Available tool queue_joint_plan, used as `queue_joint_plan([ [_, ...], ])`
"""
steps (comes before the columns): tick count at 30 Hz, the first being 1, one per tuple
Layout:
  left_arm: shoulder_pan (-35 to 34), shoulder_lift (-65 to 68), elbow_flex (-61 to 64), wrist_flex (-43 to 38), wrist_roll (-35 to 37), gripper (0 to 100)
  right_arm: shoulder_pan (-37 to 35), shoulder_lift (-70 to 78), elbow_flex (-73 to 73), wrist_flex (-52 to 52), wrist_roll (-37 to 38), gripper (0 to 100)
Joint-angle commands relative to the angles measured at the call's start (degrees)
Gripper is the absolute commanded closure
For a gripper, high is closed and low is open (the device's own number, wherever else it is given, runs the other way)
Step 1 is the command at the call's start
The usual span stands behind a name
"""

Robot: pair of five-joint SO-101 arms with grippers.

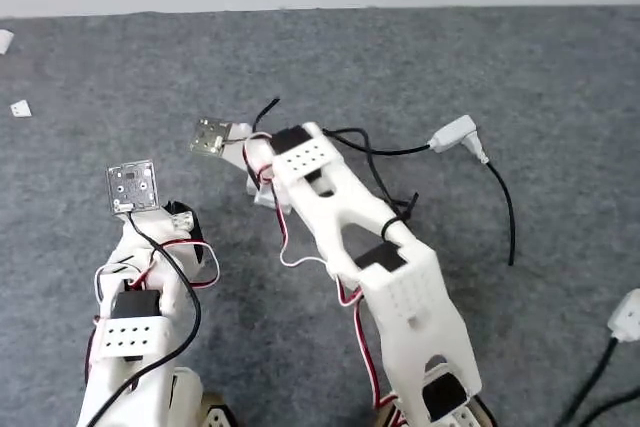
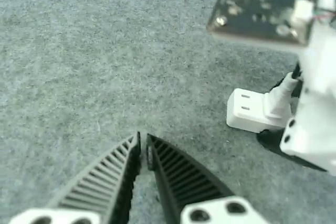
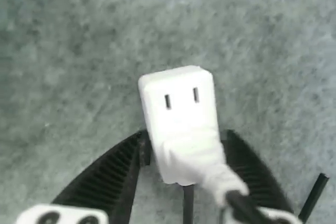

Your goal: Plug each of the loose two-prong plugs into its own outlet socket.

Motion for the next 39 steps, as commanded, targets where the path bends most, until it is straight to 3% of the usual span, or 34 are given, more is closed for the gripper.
queue_joint_plan([
  [1,-0.35,-0.79,-2.86,-1.41,-0.7,98,0.48,2.77,-8.88,6.64,0.0,96.5],
  [5,-0.35,-0.79,-2.86,-1.41,-0.7,98,1.45,2.59,-13.36,15.43,-1.14,98.6],
  [9,-0.35,-0.79,-2.86,-1.41,-0.62,98,4.79,0.13,-17.76,20.18,-8.88,99.0],
  [21,-0.35,-0.7,-2.86,-1.49,-0.62,98,23.87,-17.1,-20.4,34.51,-27.08,99.0],
  [33,-0.18,-0.44,-2.86,-1.49,-0.79,98,48.92,-27.38,-9.05,37.14,-27.25,99.0],
  [39,0.0,-0.44,-2.86,-1.49,-0.79,98,61.14,-32.31,2.46,35.03,-22.33,99.0],
])
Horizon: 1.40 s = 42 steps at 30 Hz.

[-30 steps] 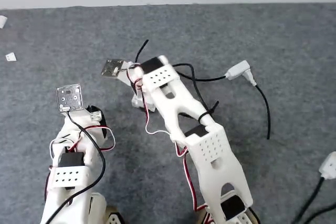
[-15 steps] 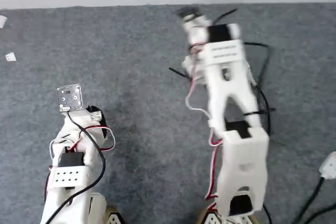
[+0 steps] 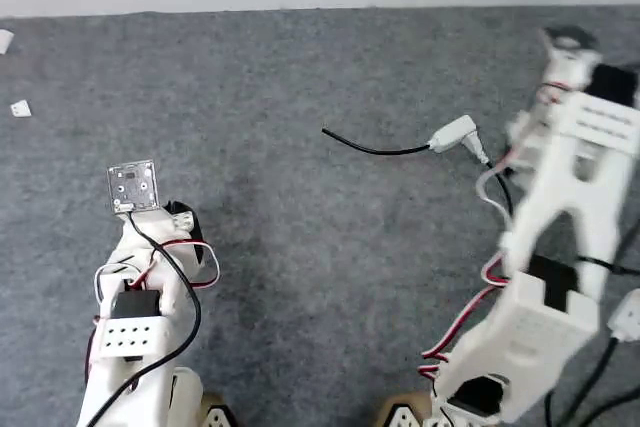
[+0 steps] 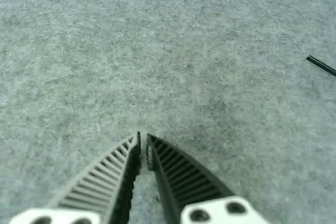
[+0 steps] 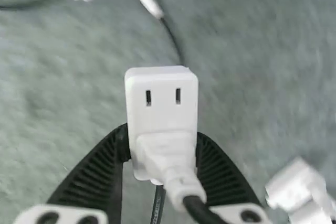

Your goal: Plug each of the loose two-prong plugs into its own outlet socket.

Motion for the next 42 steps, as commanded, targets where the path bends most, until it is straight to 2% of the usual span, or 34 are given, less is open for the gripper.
queue_joint_plan([
  [1,0.0,-0.44,-2.86,-1.49,-0.62,98,7.08,-7.16,5.8,-1.63,2.73,99.0],
  [9,0.18,-0.35,-2.77,-1.41,-0.62,98,19.56,-10.15,25.23,-20.97,6.42,99.0],
  [14,4.57,-0.35,-0.84,-1.14,-4.13,97,25.89,-10.15,31.3,-27.38,8.79,98.3],
  [16,6.24,-0.35,-0.13,-0.53,-5.36,93,26.86,-10.15,32.88,-28.0,10.64,94.3],
  [19,7.21,-0.35,0.13,0.62,-5.54,87,27.56,-10.15,34.02,-27.56,12.75,82.0],
  [22,7.12,-0.44,0.13,0.88,-5.54,85,27.56,-10.86,34.29,-25.19,14.33,73.4],
  [29,6.95,-0.88,0.31,0.88,-5.54,85,27.21,-17.19,32.88,-17.54,13.54,78.4],
  [32,4.13,-0.97,-0.04,0.88,-5.63,85,27.21,-22.55,35.6,-15.96,12.4,84.2],
  [35,0.62,-0.97,-0.75,0.62,-5.54,86,27.03,-28.44,41.32,-16.31,10.02,94.4],
  [37,-0.79,-0.97,-0.92,0.79,-5.54,90,25.54,-31.96,46.59,-17.54,8.53,99.7],
  [40,-2.11,-0.97,-1.01,0.88,-5.54,99,21.93,-37.14,56.44,-20.62,7.82,98.3],
  [42,-3.69,-1.05,-1.1,0.88,-5.54,98,17.54,-40.75,63.12,-23.16,7.82,99.1],
])
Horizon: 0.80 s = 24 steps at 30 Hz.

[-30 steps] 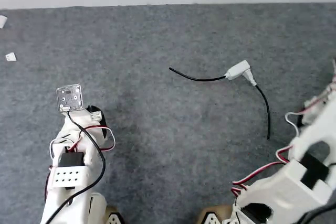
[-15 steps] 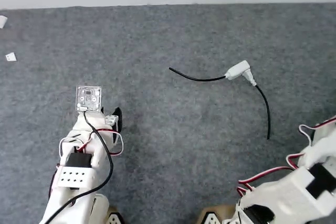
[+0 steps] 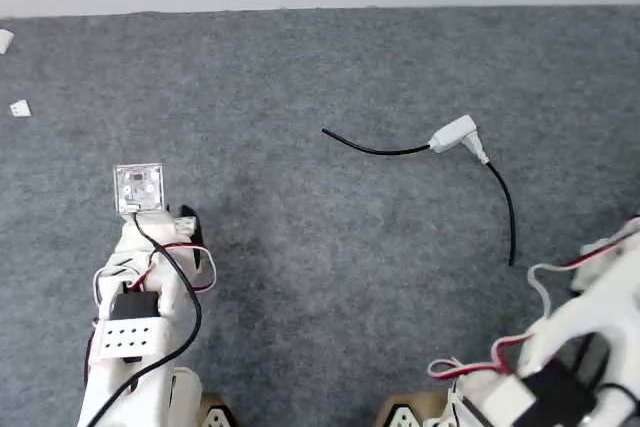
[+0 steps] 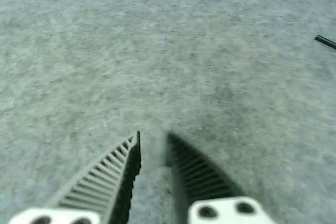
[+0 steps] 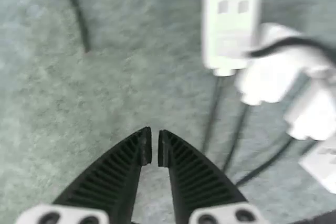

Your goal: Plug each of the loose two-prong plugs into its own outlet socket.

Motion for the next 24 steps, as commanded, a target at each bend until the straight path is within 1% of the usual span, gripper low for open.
queue_joint_plan([
  [1,-3.69,-1.05,-1.98,0.44,-0.44,99,-7.6,-8.48,10.64,-4.79,-0.88,99.0],
  [3,-5.63,-1.93,-1.8,0.53,-0.44,99,-12.44,-13.14,18.11,-9.27,-1.41,99.0],
  [6,-8.0,-7.03,0.04,2.9,-0.44,99,-19.56,-20.7,28.31,-17.45,-5.19,98.7],
  [8,-8.44,-12.57,2.33,5.89,-0.79,99,-23.52,-25.27,34.55,-22.2,-7.65,98.7],
  [11,-8.44,-22.59,6.81,9.85,-0.88,99,-27.47,-31.25,42.11,-27.21,-12.92,98.7],
  [13,-8.53,-29.8,9.89,12.22,-0.97,99,-29.05,-35.03,46.68,-29.76,-15.12,98.6],
  [16,-8.09,-39.82,14.46,16.44,-2.64,99,-31.16,-39.87,51.16,-30.64,-15.38,98.6],
  [21,-7.3,-50.55,14.2,31.74,-3.52,99,-31.96,-48.13,59.96,-31.16,-15.74,98.7],
  [24,-7.47,-52.66,14.11,37.45,-3.6,99,-31.52,-54.55,63.3,-30.55,-15.65,99.0],
])
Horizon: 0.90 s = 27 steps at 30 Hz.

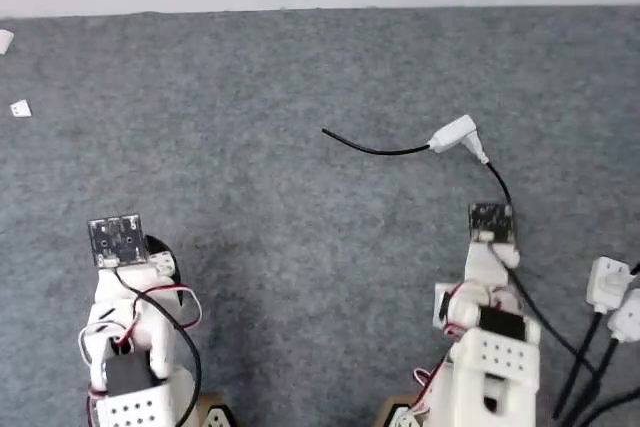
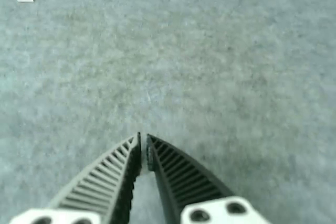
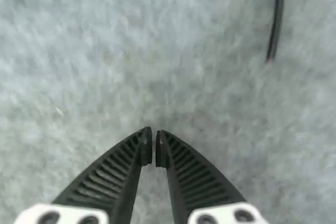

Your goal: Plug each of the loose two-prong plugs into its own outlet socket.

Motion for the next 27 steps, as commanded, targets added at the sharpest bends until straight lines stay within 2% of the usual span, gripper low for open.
queue_joint_plan([
  [1,0.18,-3.16,-0.75,8.62,-0.88,99,-0.04,-8.22,2.2,-0.13,-0.53,99.0],
  [9,0.26,-2.9,-0.75,16.7,-0.88,99,-0.13,-30.02,8.35,7.25,-0.44,99.0],
  [14,0.26,-2.9,-0.75,18.55,-0.7,99,-0.13,-41.27,7.82,20.7,-0.35,99.0],
  [16,0.26,-2.9,-0.75,18.55,-0.7,99,-0.13,-41.01,7.82,25.27,-0.7,98.9],
  [27,0.26,-2.9,-0.75,18.55,-0.7,99,-0.22,-39.16,7.91,23.34,-0.35,99.0],
])
